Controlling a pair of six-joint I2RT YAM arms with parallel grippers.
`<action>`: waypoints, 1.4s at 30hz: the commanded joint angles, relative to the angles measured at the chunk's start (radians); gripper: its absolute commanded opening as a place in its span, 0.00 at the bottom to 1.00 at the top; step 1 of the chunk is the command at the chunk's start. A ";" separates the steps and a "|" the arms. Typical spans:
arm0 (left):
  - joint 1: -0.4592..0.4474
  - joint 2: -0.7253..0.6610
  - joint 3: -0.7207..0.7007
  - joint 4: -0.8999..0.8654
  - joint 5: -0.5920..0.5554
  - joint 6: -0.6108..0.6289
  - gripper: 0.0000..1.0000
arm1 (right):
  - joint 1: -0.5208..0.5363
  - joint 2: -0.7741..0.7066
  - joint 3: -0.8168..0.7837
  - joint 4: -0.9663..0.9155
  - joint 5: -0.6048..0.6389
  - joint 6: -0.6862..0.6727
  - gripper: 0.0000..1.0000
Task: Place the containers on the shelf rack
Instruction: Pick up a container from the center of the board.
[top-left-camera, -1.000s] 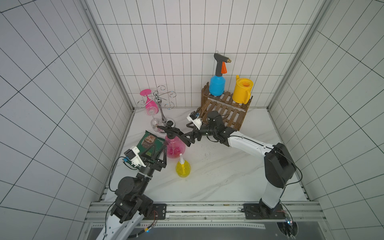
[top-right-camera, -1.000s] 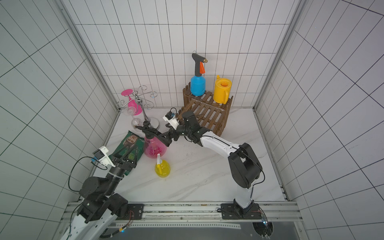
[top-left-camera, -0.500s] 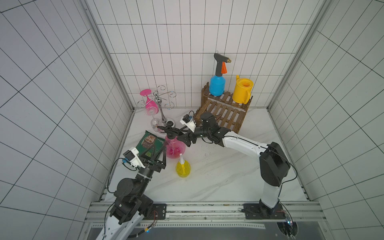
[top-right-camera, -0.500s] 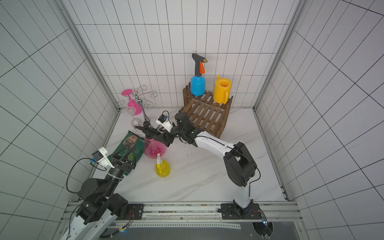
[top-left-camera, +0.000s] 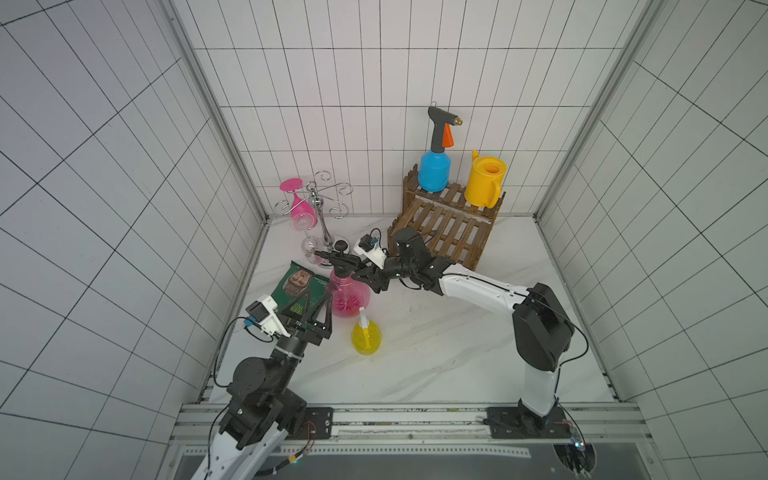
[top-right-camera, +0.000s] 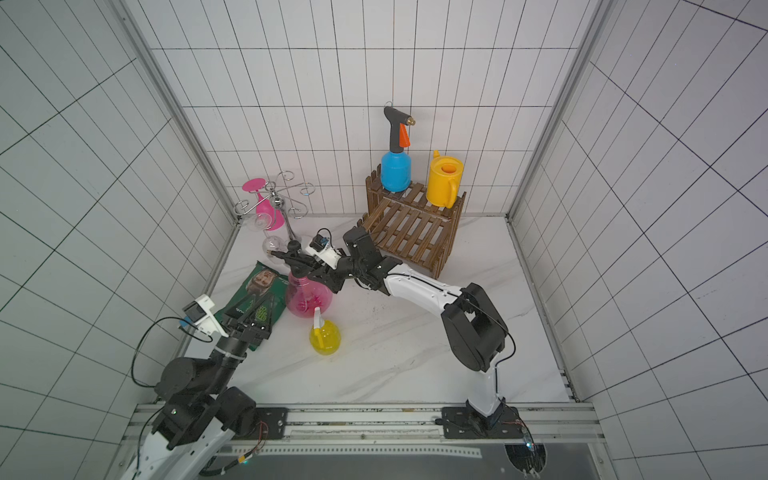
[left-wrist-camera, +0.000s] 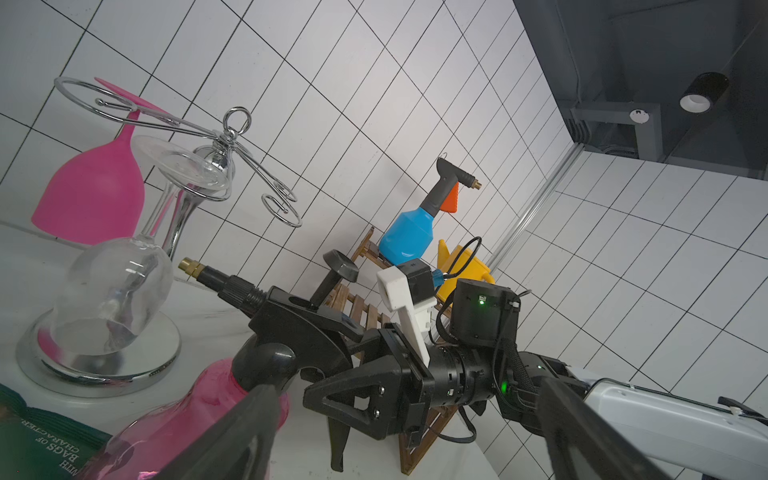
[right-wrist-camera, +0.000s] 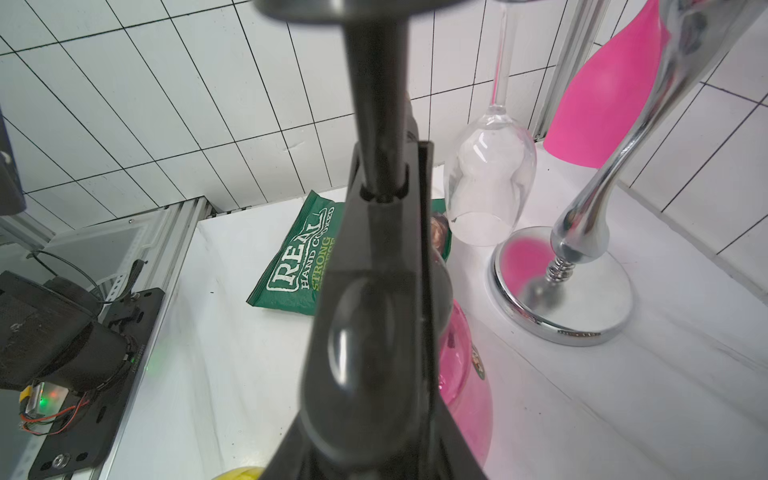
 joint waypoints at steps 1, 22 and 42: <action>-0.005 -0.012 -0.001 -0.016 -0.009 0.008 0.99 | 0.010 -0.030 0.003 -0.005 0.018 -0.020 0.16; -0.016 -0.024 0.000 -0.023 -0.011 0.012 0.99 | -0.118 -0.398 -0.143 -0.096 0.104 0.013 0.00; -0.017 0.117 0.008 0.046 0.062 0.012 0.99 | -0.286 -0.403 0.145 -0.346 0.164 0.020 0.00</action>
